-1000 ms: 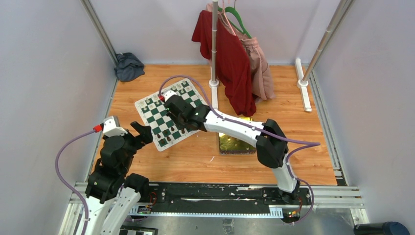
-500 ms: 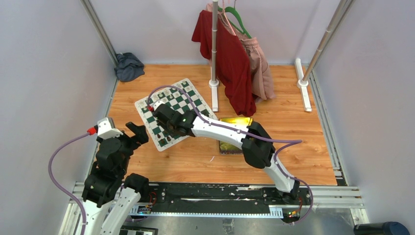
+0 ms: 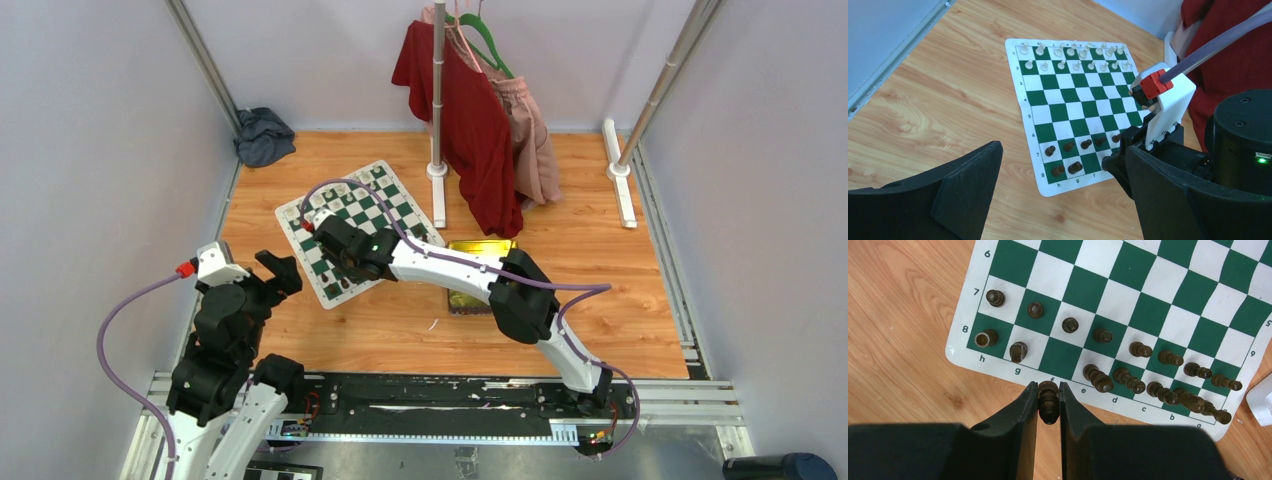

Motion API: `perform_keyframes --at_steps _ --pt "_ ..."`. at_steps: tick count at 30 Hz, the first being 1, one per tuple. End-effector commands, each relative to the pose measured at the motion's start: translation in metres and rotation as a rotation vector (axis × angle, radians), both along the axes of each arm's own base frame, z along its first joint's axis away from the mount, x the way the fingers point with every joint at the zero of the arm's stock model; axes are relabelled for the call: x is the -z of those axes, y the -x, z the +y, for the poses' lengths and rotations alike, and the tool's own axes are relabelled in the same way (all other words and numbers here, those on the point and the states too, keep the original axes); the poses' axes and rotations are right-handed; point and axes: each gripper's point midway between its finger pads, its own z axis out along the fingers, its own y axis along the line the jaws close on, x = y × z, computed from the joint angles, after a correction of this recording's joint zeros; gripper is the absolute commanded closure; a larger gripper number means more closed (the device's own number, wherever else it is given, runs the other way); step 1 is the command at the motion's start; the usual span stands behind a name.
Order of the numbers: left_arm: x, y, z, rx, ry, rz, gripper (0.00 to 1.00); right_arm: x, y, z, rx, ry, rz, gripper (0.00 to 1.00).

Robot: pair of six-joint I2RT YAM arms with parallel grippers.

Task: Set up the chess pieces on the board
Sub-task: Place the chess piece on the chessboard.

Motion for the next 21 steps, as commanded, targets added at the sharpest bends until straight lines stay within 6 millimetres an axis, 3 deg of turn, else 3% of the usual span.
perform_keyframes --at_steps 1,21 --pt "-0.002 0.003 0.001 0.004 -0.012 -0.010 0.00 0.018 0.002 -0.002 -0.015 0.039 -0.022 1.00" --pt "0.001 0.000 -0.002 0.019 -0.020 0.010 0.00 0.042 -0.006 -0.001 -0.023 0.051 -0.028 1.00"
